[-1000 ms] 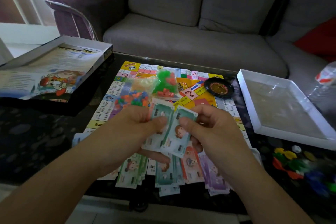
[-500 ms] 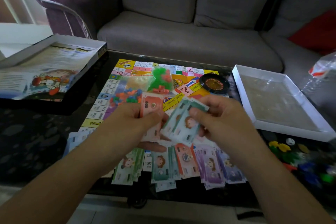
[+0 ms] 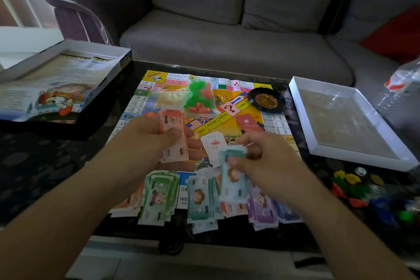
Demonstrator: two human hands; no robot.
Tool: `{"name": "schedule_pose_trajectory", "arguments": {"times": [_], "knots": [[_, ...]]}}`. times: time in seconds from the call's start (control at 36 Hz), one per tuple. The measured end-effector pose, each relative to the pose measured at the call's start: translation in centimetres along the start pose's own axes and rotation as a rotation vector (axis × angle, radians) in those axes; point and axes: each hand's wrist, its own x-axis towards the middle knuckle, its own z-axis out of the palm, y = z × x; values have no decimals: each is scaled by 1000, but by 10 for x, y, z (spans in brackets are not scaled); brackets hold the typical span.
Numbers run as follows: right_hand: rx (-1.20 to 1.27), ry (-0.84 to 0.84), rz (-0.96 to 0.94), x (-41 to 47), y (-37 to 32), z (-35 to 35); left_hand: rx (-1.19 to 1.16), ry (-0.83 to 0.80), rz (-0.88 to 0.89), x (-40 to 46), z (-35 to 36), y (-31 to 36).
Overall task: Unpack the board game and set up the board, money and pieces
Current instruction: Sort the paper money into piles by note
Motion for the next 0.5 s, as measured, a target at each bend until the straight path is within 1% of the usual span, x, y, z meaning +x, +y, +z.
{"name": "schedule_pose_trajectory", "arguments": {"times": [0.06,0.11,0.17,0.25,0.28,0.33,0.39,0.44,0.47,0.5], "knots": [[-32,-80,-11,-3,0,21,30,-26,23,-1,2,-2],[-82,-109,-33,-5,2,40,51,-50,44,-3,4,-2],[-160,-71,-59,-4,5,52,52,-75,51,-4,6,-3],[-351,21,-69,3,11,57,72,-117,47,-6,8,-3],[-345,51,-61,5,10,53,74,-125,41,-7,8,-4],[-192,102,-41,5,4,41,85,-135,32,-7,7,-4],[65,139,-36,2,-2,27,117,-153,26,-7,7,-4],[351,98,-33,-1,-9,18,157,-179,14,-8,8,-5],[444,56,-42,-3,-12,16,173,-202,3,-8,9,-6],[468,27,-65,-4,-15,16,180,-231,-6,-9,10,-6]]}}
